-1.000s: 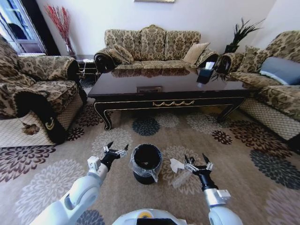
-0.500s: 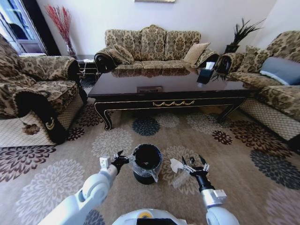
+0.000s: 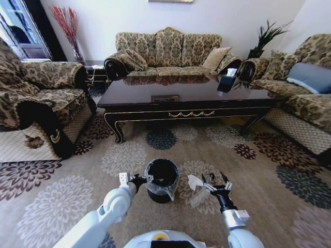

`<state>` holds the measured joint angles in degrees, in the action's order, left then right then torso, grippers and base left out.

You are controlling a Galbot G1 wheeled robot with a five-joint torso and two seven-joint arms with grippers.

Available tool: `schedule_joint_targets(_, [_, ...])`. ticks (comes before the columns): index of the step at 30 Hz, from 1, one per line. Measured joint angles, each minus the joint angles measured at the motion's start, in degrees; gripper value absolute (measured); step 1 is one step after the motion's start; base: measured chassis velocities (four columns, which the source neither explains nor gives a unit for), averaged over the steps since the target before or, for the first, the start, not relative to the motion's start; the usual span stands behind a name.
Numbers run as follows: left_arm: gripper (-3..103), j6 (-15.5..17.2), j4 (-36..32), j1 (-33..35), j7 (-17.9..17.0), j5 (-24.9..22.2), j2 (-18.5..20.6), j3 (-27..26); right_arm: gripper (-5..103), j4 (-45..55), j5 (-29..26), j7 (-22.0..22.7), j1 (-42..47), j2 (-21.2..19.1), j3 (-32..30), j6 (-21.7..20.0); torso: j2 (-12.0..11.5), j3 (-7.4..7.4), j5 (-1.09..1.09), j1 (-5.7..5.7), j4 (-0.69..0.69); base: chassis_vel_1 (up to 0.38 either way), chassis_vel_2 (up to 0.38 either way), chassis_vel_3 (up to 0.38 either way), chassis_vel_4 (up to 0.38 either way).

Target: Move to the front of the table and pick up the trash from the floor, then place it into the trash bin.

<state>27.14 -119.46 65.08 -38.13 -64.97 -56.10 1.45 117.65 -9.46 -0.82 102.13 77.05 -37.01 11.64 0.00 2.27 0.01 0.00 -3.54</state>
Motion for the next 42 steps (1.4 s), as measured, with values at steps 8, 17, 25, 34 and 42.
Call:
schedule_joint_targets(8, [97,1.57,2.02,-1.51,-4.34,-4.99,-2.31,0.99,100,-0.11,0.32,0.1,0.5,0.3,-0.02,-0.01,0.0,0.0,-0.01,0.0,0.0,0.0,0.0,0.0,0.0])
schedule_joint_targets(17, [94,6.08,4.44,-6.39,-10.21,-11.59,-5.48,1.25,100,-1.07,1.09,0.36,0.71,0.79,0.62,-0.01,0.0,0.0,-0.01,0.0,-0.01,0.0,0.0,0.0,0.0])
schedule_joint_targets(25, [89,8.49,7.62,-8.82,-15.59,-16.15,-7.03,1.29,100,-1.48,1.3,0.77,0.64,0.94,0.61,0.02,0.0,0.0,0.0,0.0,0.0,0.0,0.0,0.0,0.0])
schedule_joint_targets(34, [90,8.66,11.28,-10.65,-17.74,-18.61,-9.02,0.93,100,-1.63,1.08,0.96,0.55,0.95,0.79,-0.04,0.0,0.0,-0.01,0.0,0.0,0.0,0.0,0.0,0.0])
schedule_joint_targets(42, [89,8.85,13.93,-11.05,-17.84,-18.59,-10.01,0.59,100,-1.51,1.11,1.04,0.98,0.69,0.71,-0.04,0.01,-0.02,0.02,0.0,0.02,0.0,0.0,0.0,0.0])
